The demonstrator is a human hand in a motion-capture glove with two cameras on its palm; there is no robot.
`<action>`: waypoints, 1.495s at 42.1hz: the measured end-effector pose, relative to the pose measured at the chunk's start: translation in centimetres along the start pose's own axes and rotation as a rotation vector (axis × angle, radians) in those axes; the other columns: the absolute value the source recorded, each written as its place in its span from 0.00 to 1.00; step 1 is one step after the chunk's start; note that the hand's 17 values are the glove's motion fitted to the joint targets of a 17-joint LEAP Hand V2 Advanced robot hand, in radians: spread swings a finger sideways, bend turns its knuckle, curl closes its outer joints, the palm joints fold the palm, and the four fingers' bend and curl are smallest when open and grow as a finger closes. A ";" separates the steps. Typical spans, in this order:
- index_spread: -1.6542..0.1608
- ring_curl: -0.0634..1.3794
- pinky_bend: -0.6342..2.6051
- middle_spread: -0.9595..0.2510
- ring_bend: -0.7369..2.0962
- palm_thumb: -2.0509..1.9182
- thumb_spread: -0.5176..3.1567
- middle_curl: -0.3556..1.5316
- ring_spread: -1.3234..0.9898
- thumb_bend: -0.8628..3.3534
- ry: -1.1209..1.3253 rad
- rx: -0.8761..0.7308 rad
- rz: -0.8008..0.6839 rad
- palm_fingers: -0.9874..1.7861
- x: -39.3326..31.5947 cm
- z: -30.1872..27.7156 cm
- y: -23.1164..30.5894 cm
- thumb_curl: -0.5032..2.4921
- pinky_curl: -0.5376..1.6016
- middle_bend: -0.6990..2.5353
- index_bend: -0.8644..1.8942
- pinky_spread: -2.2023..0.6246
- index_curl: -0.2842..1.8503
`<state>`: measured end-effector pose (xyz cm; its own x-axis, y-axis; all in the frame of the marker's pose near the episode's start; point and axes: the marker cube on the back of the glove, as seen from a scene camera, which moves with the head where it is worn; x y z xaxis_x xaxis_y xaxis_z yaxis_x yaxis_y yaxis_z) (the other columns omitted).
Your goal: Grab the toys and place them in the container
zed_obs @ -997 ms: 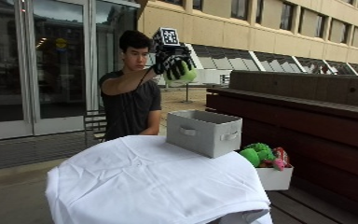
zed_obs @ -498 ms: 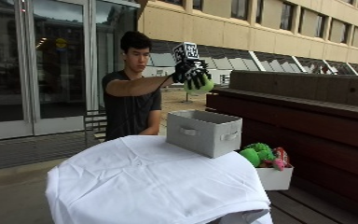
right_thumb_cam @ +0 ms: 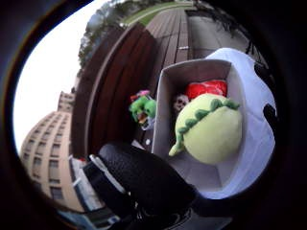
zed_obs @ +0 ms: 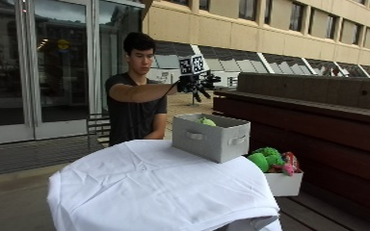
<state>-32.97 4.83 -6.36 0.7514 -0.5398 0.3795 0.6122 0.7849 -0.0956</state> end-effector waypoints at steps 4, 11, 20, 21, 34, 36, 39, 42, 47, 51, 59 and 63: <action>0.75 0.37 0.67 0.74 0.67 0.45 0.39 0.50 0.48 0.16 0.036 0.109 0.122 0.33 0.9 -0.7 -0.2 0.33 0.49 0.27 0.32 0.69 0.16; 0.76 0.31 0.65 0.78 0.60 0.45 0.39 0.48 0.51 0.16 0.163 0.177 0.168 0.29 3.5 -2.5 1.0 0.29 0.47 0.28 0.35 0.73 0.17; 0.75 0.24 0.60 0.79 0.49 0.46 0.39 0.47 0.54 0.17 0.278 0.231 0.271 0.29 8.9 -4.8 3.7 0.25 0.44 0.28 0.37 0.76 0.20; 0.75 0.24 0.60 0.78 0.48 0.46 0.39 0.47 0.54 0.17 0.298 0.231 0.282 0.29 9.7 -4.9 4.0 0.25 0.44 0.28 0.37 0.76 0.20; 0.74 0.19 0.50 0.77 0.38 0.46 0.39 0.44 0.53 0.17 0.388 0.201 0.434 0.29 20.1 -3.4 7.4 0.22 0.39 0.27 0.38 0.77 0.24; 0.74 0.19 0.48 0.76 0.37 0.46 0.39 0.44 0.53 0.17 0.407 0.178 0.453 0.29 21.7 -3.0 8.0 0.22 0.38 0.27 0.37 0.77 0.24; 0.74 0.19 0.47 0.76 0.36 0.46 0.39 0.43 0.53 0.17 0.424 0.142 0.477 0.30 23.3 -2.4 8.7 0.21 0.38 0.27 0.37 0.77 0.24; 0.74 0.19 0.46 0.76 0.35 0.46 0.39 0.43 0.52 0.17 0.414 0.135 0.507 0.30 24.7 -1.6 9.3 0.21 0.38 0.27 0.37 0.77 0.25; 0.74 0.19 0.44 0.76 0.33 0.46 0.39 0.42 0.52 0.17 0.374 0.159 0.610 0.30 26.6 -0.2 10.2 0.21 0.37 0.27 0.37 0.77 0.25; 0.74 0.20 0.43 0.76 0.32 0.46 0.39 0.41 0.52 0.17 0.341 0.103 0.625 0.30 28.0 0.5 10.8 0.20 0.37 0.27 0.37 0.77 0.25; 0.74 0.20 0.41 0.76 0.32 0.47 0.40 0.40 0.51 0.17 0.309 0.076 0.643 0.31 29.4 1.4 11.4 0.20 0.37 0.27 0.37 0.76 0.26; 0.74 0.20 0.40 0.76 0.32 0.47 0.40 0.40 0.51 0.17 0.323 0.099 0.616 0.31 30.0 1.6 11.6 0.20 0.37 0.27 0.37 0.76 0.26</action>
<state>-3.73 -1.80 5.34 0.9992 -0.0390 -0.0103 0.0376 0.9927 -0.1149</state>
